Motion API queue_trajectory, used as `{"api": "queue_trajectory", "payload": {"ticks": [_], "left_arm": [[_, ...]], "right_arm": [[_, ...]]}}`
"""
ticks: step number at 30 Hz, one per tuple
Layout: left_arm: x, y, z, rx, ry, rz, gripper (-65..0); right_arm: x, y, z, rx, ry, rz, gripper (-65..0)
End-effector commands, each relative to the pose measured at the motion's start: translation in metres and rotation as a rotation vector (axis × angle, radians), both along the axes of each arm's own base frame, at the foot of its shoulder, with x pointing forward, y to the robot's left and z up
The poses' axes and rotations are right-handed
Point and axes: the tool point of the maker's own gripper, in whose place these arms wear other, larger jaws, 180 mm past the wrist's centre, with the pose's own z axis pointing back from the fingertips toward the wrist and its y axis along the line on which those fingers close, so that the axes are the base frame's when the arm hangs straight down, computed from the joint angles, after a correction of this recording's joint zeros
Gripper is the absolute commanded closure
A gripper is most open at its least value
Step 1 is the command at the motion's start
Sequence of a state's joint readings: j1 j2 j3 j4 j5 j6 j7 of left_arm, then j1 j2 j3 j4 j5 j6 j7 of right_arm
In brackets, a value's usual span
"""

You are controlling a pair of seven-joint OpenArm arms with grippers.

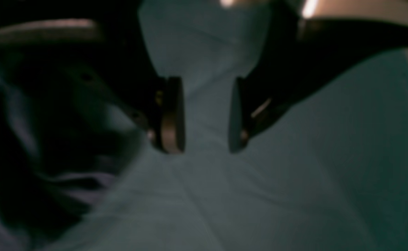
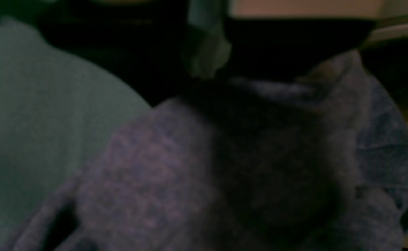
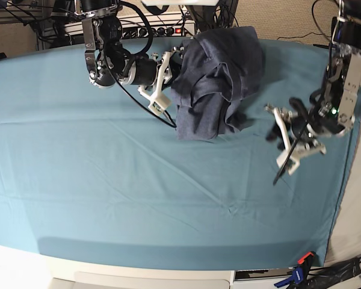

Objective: Fold the T-shirt properly
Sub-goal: 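Press and tuck the shirt's folded edge with the left gripper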

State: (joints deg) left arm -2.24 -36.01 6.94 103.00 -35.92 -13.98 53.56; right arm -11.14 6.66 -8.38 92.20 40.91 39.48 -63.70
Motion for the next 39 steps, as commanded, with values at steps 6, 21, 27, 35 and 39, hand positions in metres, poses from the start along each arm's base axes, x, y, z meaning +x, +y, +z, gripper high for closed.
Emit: {"api": "queue_trajectory", "payload": {"ticks": [6, 21, 27, 35, 39], "left_arm": [[-0.032, -0.032, -0.011, -0.169, 0.078, -0.037, -23.4], [-0.036, -0.082, -0.002, -0.348, 0.084, -0.062, -23.4], [-0.039, -0.100, -0.001, -0.402, 0.087, -0.061, -23.4], [-0.041, -0.101, -0.021, -0.400, 0.117, -0.034, -23.4], [-0.041, -0.092, -0.042, -0.366, 0.148, -0.014, -24.0]], "right_arm": [[-0.006, -0.025, -0.023, -0.166, 0.039, 0.007, 0.0], [-0.005, -0.025, -0.022, -0.165, 0.038, 0.006, 0.0], [-0.005, -0.025, -0.022, -0.165, 0.038, 0.006, 0.0], [-0.006, -0.025, -0.022, -0.165, 0.038, 0.006, 0.0], [-0.006, -0.025, -0.022, -0.165, 0.038, 0.006, 0.0]]}}
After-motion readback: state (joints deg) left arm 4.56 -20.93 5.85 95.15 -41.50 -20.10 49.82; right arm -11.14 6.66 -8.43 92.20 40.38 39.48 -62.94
